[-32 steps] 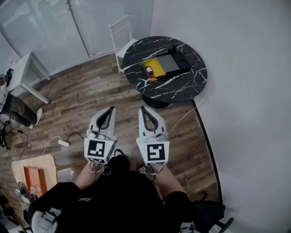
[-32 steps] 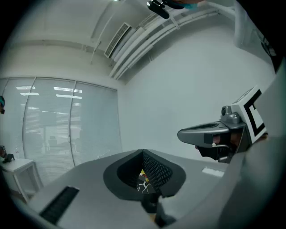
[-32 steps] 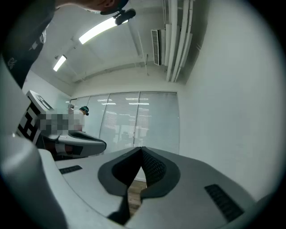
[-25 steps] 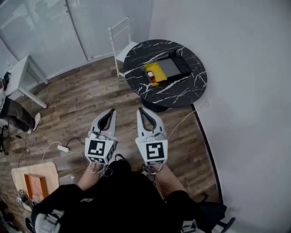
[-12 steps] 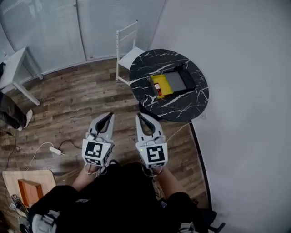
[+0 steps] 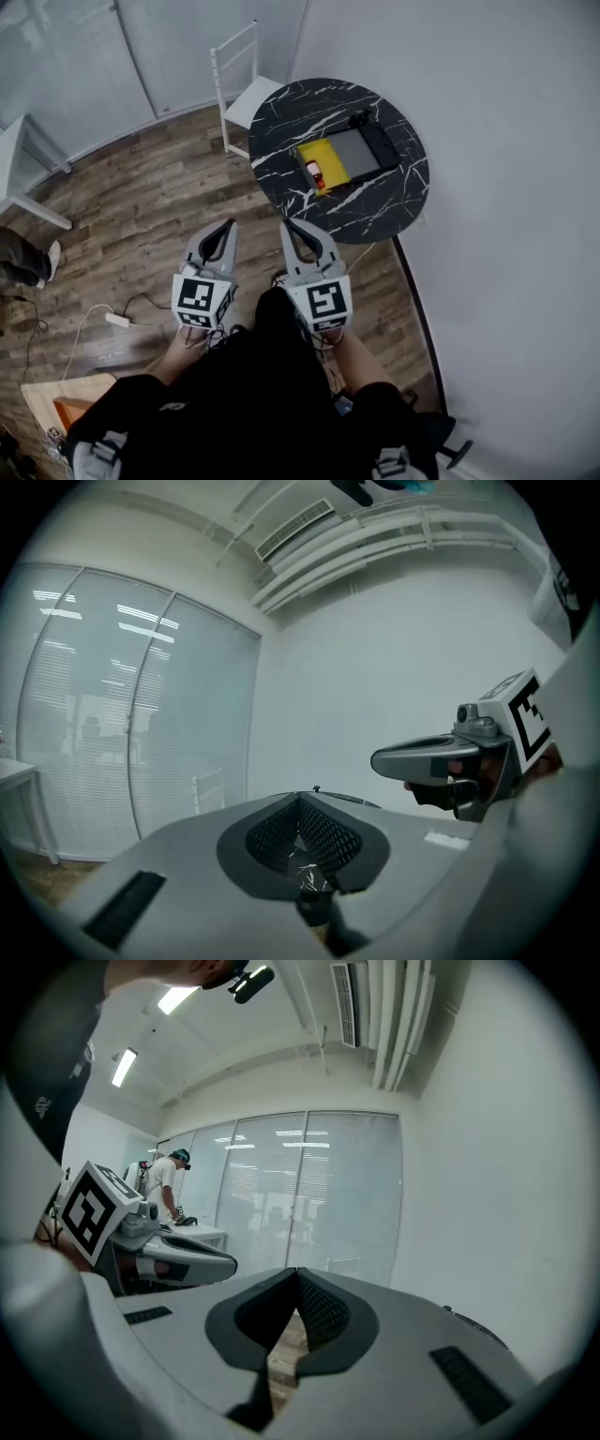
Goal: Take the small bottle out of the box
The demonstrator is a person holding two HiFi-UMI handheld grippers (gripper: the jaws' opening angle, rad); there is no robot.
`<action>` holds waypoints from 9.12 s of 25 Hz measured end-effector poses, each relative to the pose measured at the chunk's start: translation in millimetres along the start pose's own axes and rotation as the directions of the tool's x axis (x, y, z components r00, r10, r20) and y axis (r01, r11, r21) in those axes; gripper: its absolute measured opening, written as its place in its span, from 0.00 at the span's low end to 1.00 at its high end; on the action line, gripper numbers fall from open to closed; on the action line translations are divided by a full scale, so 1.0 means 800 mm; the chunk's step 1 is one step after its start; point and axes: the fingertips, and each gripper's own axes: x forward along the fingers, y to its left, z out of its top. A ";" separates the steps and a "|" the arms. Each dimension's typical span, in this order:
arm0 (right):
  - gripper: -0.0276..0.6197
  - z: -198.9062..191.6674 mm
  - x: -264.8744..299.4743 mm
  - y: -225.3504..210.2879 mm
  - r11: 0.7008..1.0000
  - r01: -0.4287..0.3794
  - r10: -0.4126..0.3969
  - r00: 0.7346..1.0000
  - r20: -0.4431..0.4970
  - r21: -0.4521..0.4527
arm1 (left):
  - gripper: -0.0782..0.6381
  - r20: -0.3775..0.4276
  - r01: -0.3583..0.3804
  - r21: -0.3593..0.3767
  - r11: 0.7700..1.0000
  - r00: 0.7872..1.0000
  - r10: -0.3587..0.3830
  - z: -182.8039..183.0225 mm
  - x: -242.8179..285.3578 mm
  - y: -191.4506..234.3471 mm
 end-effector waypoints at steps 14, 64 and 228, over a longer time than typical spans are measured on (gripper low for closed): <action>0.04 -0.064 0.099 -0.177 0.996 -0.050 0.059 0.991 -0.117 0.072 | 0.11 -0.150 0.091 -0.010 0.996 0.984 -0.092 -0.012 0.231 -0.002; 0.23 -0.424 0.255 -0.302 0.924 0.032 0.287 0.599 -0.747 0.381 | 0.11 -0.624 0.219 -0.202 0.954 0.722 -0.298 -0.284 0.474 0.057; 0.34 0.048 0.071 -0.428 0.946 0.303 -0.325 0.900 0.291 0.120 | 0.11 0.066 0.218 0.090 0.972 0.972 -0.224 0.139 0.419 -0.095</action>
